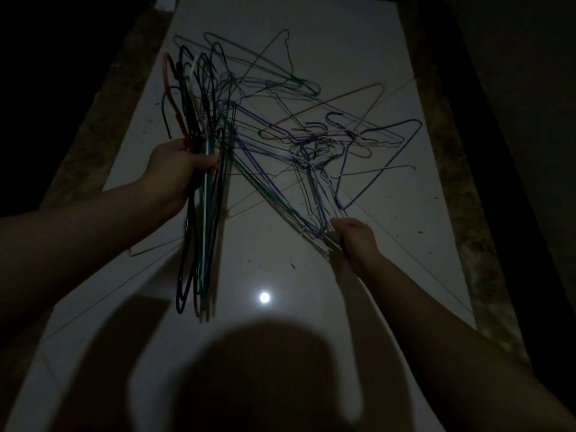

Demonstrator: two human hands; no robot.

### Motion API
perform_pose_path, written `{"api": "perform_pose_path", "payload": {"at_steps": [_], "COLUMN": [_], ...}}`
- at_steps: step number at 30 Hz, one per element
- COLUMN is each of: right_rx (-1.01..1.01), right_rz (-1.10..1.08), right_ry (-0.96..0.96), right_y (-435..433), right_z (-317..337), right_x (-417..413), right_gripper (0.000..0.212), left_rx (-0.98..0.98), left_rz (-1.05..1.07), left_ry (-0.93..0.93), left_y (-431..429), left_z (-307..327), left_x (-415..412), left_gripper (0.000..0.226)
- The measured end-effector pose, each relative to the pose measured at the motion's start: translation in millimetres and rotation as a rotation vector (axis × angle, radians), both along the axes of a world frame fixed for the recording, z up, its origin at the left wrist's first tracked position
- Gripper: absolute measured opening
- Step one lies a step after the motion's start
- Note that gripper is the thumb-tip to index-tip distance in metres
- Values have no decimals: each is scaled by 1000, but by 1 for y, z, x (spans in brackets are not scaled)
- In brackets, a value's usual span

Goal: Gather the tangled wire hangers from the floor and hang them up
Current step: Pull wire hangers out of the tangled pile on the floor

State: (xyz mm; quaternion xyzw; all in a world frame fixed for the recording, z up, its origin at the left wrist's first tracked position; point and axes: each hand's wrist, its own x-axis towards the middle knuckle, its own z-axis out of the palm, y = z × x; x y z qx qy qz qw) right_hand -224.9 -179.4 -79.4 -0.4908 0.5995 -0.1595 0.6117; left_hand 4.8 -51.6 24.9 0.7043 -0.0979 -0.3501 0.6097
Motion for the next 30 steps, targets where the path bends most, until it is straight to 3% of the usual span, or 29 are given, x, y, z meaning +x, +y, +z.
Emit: {"api": "perform_pose_path", "payload": {"at_steps": [6,18,22,30], "right_rx": [-300,-481,-603,-786], "right_rz": [-11,39,-15,-45], "right_ry": [116,-7,181,412], "right_y": [8,26,14,-7], "right_z": [-2,10,12,18], "right_x": [0,5,4,10], "right_gripper": [15,30,17,19], "left_rx": [13,-32,-38,-61], "left_rz": [10,-15,-23,-17], "left_ry": [-22,-8,-15,15], "left_y": [3,4,5,8], "left_z": [0,0,0,-4], "left_x": [6,19,23,31], "left_gripper": [15,18,17,15]}}
